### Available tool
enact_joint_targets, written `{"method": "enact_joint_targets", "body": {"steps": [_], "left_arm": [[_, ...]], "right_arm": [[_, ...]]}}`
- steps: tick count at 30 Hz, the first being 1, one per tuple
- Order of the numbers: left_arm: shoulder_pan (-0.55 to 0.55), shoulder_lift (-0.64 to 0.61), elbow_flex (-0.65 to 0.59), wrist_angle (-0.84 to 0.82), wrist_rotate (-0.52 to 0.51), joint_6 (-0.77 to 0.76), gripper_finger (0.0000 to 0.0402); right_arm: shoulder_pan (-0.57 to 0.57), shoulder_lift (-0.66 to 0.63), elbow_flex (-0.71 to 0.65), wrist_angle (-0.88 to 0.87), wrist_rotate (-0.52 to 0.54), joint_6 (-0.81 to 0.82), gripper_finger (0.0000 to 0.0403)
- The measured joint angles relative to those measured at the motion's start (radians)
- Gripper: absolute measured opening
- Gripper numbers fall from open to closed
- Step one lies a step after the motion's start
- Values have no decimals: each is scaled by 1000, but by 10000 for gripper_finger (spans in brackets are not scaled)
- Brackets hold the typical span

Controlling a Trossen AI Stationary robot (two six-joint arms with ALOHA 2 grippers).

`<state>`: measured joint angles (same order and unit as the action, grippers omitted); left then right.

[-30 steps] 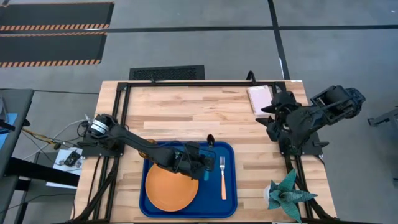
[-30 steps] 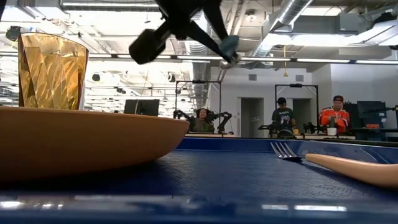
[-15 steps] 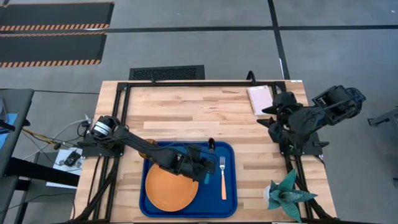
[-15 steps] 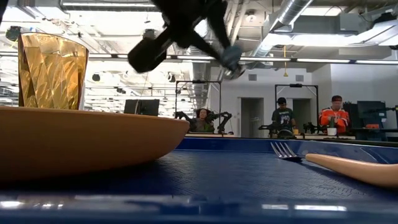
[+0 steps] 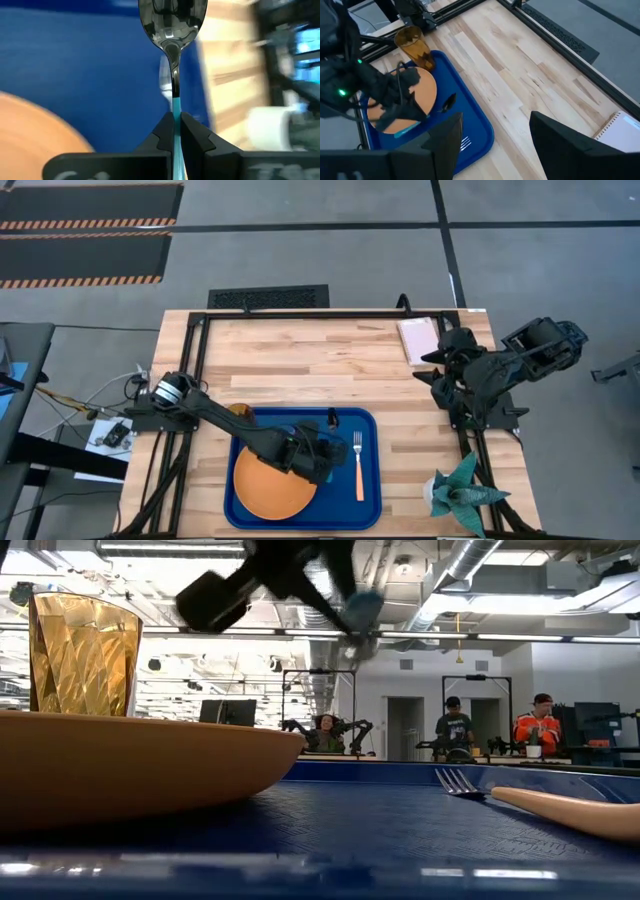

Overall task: Pick and place plate/cup/fork/spoon on tray
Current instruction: Put the blue spoon on the blue tray to the left of the orange fork

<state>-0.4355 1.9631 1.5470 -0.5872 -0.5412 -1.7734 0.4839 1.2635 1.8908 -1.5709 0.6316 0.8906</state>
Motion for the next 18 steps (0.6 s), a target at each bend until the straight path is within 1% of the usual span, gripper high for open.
{"method": "enact_joint_targets", "body": {"steps": [2, 4, 10, 12, 15, 18], "left_arm": [[-5, 31, 1, 6, 19, -17, 0], [-5, 72, 35, 12, 40, -19, 0], [0, 174, 176, -120, 104, 38, 0], [4, 202, 214, -136, 123, 34, 0], [11, 234, 239, -167, 143, 33, 0], [15, 244, 246, -151, 173, 5, 0]], "right_arm": [[0, 0, 0, 0, 0, -1, 254], [0, 0, 0, 0, 0, -1, 254], [0, 0, 0, 0, -2, -2, 254], [0, 0, 0, 0, -2, -2, 254], [-1, 0, 0, 0, -2, -2, 254], [-1, 0, 0, 0, -4, -2, 254]]}}
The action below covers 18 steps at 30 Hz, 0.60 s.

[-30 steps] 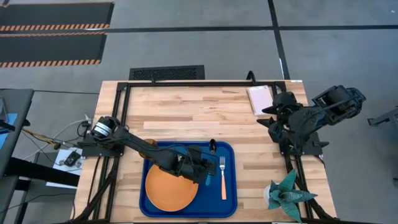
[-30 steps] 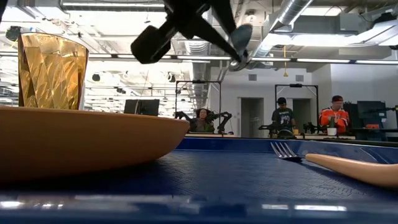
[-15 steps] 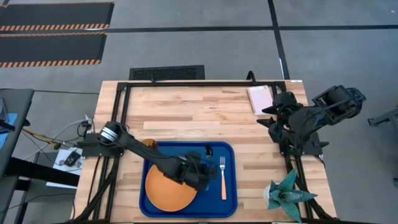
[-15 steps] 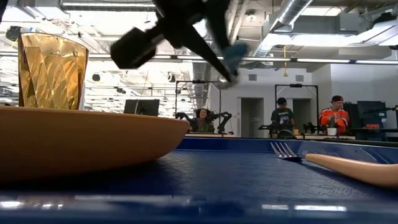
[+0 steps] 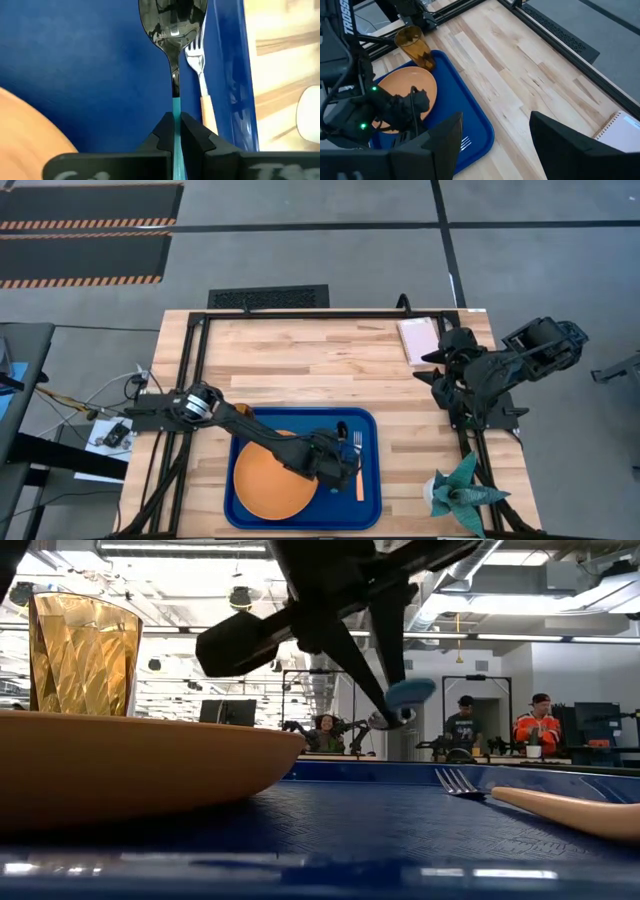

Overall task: Pick and place plate/cup/fork/spoon on tray
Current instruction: Put the blue spoon on the blue tray to the left of the orange fork

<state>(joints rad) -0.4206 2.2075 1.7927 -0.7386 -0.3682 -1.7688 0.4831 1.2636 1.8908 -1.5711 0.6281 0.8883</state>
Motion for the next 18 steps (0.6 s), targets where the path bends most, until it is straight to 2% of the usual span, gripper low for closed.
{"method": "enact_joint_targets", "body": {"steps": [8, 18], "left_arm": [[-13, 36, 1, 29, -6, -81, 0], [-17, 64, -2, 53, 21, -77, 0]], "right_arm": [[0, 0, 0, 0, -2, 1, 254], [0, -6, 0, 0, -3, -7, 254]]}}
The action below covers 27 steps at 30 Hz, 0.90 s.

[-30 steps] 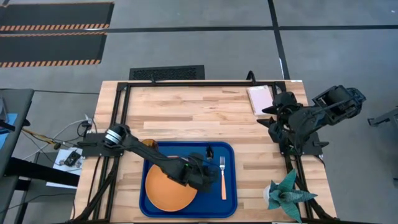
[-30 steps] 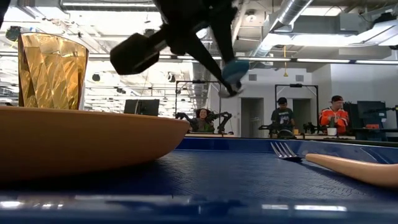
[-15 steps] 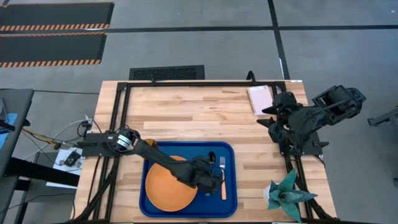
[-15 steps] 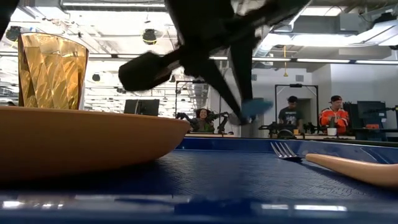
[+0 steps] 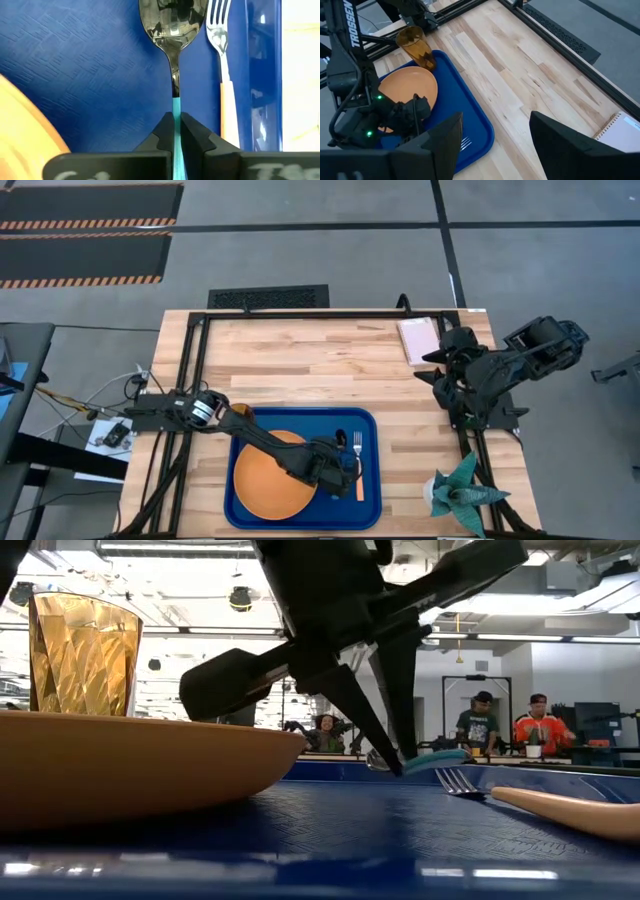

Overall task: Pick and place plate/cup/fork/spoon on tray
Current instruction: Put the blue spoon on the blue tray to the left of the orange fork, then return to Home Position

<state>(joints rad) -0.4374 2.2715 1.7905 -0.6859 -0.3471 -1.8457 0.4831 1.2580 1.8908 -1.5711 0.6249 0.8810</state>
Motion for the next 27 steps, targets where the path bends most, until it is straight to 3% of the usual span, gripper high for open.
{"method": "enact_joint_targets", "body": {"steps": [7, 21, 27], "left_arm": [[8, 0, 0, 5, 6, 26, 4], [9, -2, 0, 21, 29, 29, 92], [17, -132, -1, -48, 26, 110, 98]], "right_arm": [[0, -4, 0, 0, 0, 0, 254], [0, -4, 0, 0, 1, -3, 254], [-1, -27, 0, 58, 2, -53, 254]]}}
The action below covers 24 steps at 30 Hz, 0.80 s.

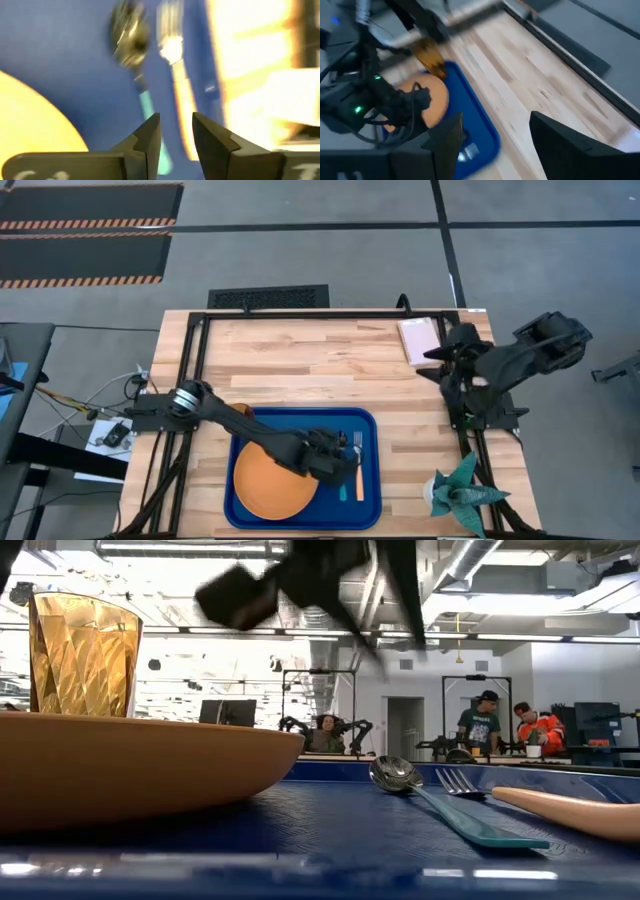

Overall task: Pick and place plate/cup/fork/spoon on tray
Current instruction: Return to Home Position

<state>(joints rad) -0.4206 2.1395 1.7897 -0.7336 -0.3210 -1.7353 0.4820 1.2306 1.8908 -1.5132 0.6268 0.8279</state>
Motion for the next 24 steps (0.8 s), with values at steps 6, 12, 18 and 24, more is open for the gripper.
{"method": "enact_joint_targets", "body": {"steps": [6, 12, 18, 24], "left_arm": [[-5, -231, 0, -20, -228, 166, 98], [-3, -478, 1, -19, -306, 553, 98], [-14, -687, 1, -12, -405, 1006, 98], [-33, -939, -21, -61, -498, 1267, 98]], "right_arm": [[-42, -81, 8, 285, -14, -161, 254], [-6, -154, 53, 506, -84, -500, 254], [-16, -246, 63, 536, -26, -615, 254], [-41, -382, 46, 591, -15, -668, 254]]}}
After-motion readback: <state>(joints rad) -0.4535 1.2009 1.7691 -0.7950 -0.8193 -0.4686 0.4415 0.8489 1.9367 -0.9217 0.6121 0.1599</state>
